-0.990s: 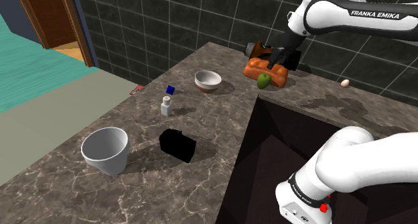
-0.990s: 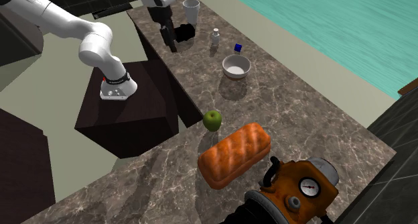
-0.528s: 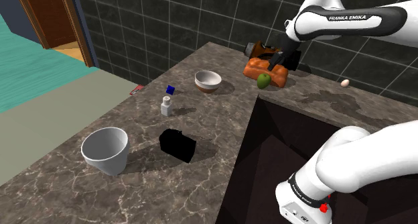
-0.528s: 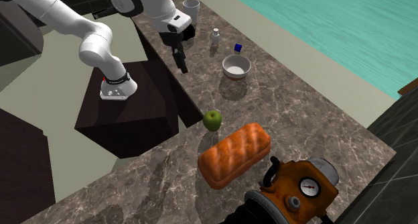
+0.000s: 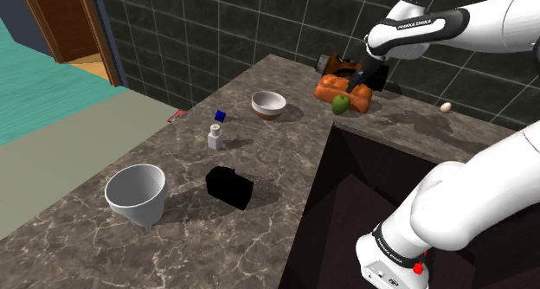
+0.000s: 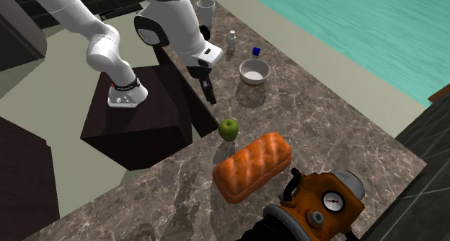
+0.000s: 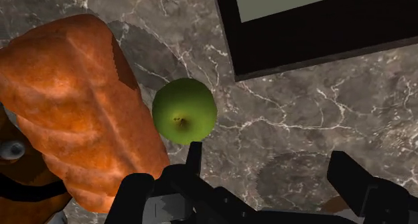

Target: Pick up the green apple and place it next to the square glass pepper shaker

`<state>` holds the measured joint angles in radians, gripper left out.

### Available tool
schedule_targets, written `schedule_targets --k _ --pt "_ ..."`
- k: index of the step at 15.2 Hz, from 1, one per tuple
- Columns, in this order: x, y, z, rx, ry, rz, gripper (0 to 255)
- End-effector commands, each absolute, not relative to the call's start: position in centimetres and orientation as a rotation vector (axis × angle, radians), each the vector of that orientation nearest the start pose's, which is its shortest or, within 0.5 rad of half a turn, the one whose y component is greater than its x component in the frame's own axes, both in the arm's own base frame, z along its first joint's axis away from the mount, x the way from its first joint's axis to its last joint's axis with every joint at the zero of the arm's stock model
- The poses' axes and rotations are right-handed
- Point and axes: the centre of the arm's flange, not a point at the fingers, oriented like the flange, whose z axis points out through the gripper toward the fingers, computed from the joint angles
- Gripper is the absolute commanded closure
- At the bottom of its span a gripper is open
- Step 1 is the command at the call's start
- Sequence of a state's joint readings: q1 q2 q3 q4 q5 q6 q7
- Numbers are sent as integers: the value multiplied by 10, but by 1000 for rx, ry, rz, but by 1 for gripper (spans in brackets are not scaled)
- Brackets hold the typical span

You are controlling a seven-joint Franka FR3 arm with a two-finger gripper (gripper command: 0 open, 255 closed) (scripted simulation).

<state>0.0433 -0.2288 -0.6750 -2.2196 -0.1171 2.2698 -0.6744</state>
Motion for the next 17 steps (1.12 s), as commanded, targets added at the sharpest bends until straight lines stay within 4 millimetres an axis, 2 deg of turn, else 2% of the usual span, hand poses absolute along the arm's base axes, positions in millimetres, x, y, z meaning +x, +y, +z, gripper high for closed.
schedule_targets --k 1,6,13,17 --pt "416 -340 460 -3227 -200 -349 0" --pt "441 -392 432 -3225 -265 -357 0" --pt "449 -395 396 -3225 -265 -357 0" --pt "450 -396 394 -3225 -265 -357 0"
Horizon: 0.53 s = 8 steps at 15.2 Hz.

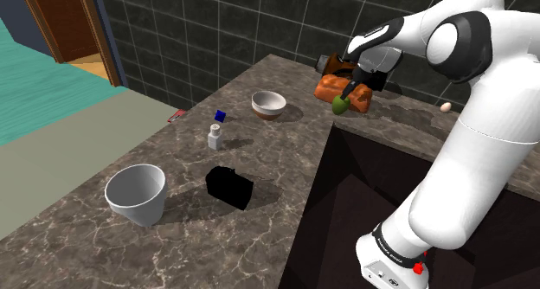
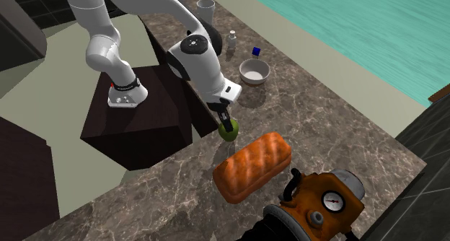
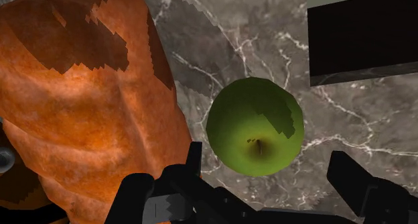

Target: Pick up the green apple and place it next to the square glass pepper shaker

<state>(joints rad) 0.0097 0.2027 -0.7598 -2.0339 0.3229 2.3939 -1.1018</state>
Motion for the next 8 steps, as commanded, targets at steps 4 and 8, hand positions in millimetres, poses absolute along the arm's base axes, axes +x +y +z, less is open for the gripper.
schedule_targets --k 4,8 --pt "450 -396 394 -3225 -265 -357 0" --pt "450 -396 394 -3225 -265 -357 255"
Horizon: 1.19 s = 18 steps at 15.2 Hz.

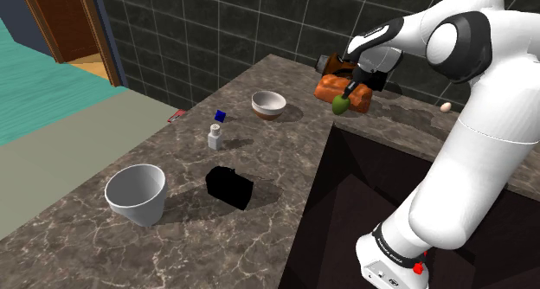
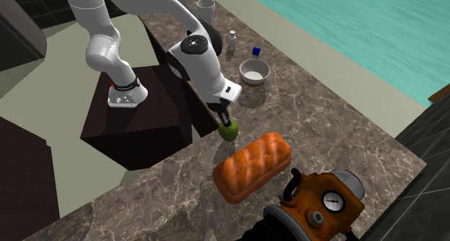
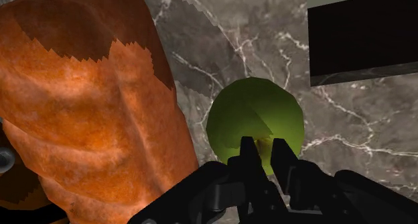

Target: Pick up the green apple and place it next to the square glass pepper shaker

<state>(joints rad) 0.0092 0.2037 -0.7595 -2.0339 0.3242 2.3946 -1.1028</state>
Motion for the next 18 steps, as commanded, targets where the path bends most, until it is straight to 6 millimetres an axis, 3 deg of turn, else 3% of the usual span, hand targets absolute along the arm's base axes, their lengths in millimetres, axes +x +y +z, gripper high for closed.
schedule_targets --k 1,7,18 --pt "450 -396 394 -3225 -265 -357 255" --pt "450 -396 394 -3225 -265 -357 255" --pt "450 -396 452 -3225 -265 -357 255"
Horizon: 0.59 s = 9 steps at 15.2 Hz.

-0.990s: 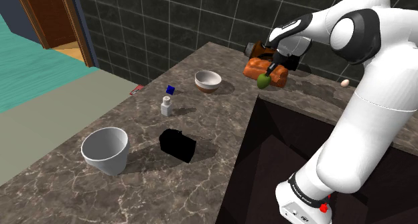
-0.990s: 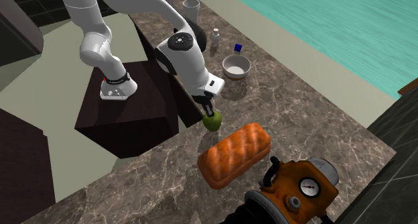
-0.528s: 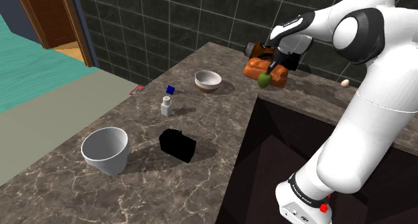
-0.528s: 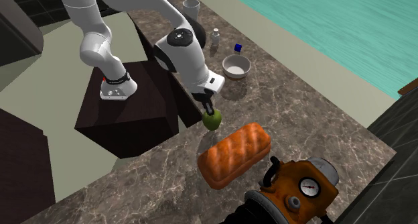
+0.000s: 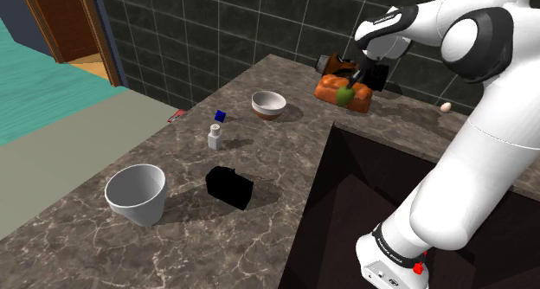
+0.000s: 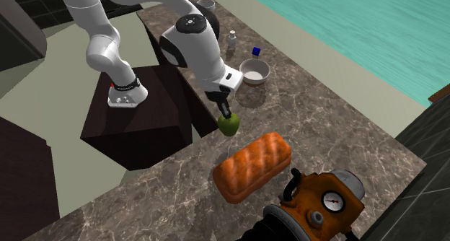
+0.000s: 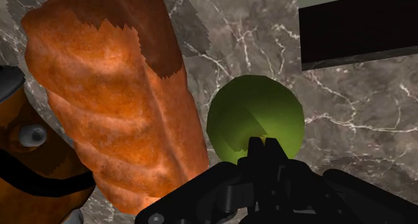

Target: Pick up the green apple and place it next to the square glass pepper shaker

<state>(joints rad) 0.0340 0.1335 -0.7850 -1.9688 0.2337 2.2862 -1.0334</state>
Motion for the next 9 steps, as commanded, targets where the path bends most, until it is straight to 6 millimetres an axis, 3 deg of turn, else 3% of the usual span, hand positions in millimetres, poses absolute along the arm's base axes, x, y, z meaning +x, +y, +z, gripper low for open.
schedule_targets --k 1,9 --pt "450 -396 457 -3225 -265 -357 255" --pt "450 -396 499 -3225 -265 -357 255"
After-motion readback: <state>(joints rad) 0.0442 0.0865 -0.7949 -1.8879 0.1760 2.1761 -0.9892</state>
